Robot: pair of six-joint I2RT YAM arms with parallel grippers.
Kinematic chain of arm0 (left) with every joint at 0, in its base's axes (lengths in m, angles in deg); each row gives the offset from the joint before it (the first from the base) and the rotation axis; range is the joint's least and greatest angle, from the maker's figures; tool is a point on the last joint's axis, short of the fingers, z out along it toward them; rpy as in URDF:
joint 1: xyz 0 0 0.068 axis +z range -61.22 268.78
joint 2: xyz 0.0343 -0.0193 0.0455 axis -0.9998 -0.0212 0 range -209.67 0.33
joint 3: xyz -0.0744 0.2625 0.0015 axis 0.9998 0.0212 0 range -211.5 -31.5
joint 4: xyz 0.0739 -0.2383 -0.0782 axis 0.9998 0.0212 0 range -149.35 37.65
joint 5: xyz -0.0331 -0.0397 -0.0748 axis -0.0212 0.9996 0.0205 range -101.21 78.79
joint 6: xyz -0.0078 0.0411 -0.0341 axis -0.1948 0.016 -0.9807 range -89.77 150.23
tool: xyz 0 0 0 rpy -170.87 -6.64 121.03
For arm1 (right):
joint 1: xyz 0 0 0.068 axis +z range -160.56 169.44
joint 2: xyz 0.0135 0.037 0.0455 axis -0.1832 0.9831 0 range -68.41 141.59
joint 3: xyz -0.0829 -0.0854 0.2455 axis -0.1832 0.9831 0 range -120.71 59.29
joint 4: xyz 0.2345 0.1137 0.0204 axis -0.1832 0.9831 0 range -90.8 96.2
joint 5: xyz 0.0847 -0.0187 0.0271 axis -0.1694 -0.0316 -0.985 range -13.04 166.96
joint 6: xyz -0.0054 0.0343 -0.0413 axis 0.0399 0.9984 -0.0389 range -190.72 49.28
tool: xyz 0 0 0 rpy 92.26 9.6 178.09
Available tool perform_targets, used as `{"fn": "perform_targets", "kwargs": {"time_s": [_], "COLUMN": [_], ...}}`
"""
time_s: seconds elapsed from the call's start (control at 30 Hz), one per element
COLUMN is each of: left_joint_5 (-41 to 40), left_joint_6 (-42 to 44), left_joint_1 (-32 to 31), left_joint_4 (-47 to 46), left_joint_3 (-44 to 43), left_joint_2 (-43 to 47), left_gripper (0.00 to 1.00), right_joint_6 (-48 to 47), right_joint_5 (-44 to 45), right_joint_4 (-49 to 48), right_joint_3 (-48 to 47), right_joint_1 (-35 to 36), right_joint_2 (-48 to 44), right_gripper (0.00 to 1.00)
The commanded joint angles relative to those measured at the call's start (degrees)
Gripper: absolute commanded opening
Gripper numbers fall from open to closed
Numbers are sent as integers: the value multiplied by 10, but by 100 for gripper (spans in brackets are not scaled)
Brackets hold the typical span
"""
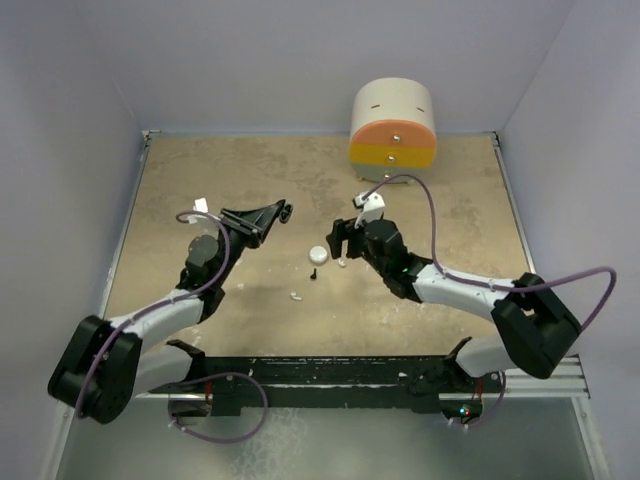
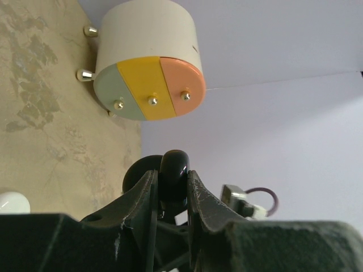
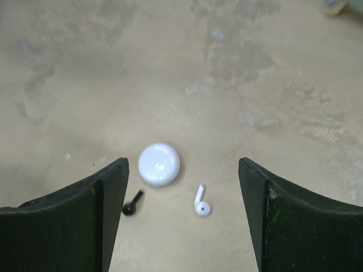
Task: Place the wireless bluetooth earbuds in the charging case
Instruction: Adjust the earbud at the center of the board.
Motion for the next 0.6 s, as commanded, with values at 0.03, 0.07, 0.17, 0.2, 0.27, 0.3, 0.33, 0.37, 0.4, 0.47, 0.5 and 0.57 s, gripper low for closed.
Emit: {"fn": "perform_targets", "kwargs": {"time_s": [0.03,0.07,0.17,0.2,0.27,0.3,0.33,0.37,0.4,0.47,0.5,0.57], "left_joint_5": [-22,-26,-39,-42,-46,-46,-46,-46,-46,-44,-43,-42], "left_joint_6": [68,76,93,97,101,102,103,103,102,102,101,100], "left_joint_1": [3,3,4,5,5,6,6,6,7,7,7,7], "left_joint_4": [117,143,194,207,225,230,235,237,238,240,241,241], "left_joint_3": [13,14,17,18,20,22,23,23,24,26,27,30], "left_joint_2": [103,120,162,172,191,197,201,205,207,212,213,217], "left_gripper": [0,0,0,0,0,0,0,0,0,0,0,0], "right_joint_6": [31,32,43,47,62,70,79,88,96,113,125,147], "right_joint_5": [52,54,65,70,86,96,103,108,112,113,113,113], "right_joint_4": [60,63,77,84,102,114,124,133,139,145,152,166], "right_joint_3": [-21,-24,-37,-43,-58,-68,-75,-84,-90,-96,-99,-107], "right_joint_1": [41,47,73,84,107,123,134,145,155,169,173,178], "right_joint_2": [34,42,67,77,98,113,123,131,137,146,151,161], "right_gripper": [79,79,79,78,78,78,78,77,77,76,74,71]}}
